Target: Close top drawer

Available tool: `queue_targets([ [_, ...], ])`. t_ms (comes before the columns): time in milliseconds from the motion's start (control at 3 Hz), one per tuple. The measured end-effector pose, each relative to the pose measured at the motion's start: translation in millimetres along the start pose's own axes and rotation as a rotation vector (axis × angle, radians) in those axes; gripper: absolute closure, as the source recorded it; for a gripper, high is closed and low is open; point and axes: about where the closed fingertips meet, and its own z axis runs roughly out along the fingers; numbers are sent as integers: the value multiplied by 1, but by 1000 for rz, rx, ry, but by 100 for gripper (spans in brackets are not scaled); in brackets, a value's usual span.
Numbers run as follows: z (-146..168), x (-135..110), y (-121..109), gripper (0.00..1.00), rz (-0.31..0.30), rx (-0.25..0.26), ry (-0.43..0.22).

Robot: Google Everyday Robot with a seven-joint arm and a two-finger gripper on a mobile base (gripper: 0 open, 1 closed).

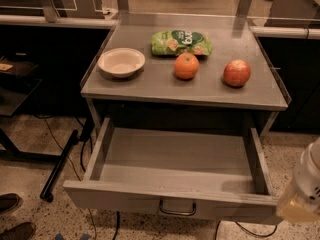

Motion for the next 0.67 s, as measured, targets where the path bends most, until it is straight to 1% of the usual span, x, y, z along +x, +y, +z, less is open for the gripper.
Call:
queue_targets([
  [333,37,10,18,100,7,-94,33],
  [667,39,11,19,100,8,-98,37],
])
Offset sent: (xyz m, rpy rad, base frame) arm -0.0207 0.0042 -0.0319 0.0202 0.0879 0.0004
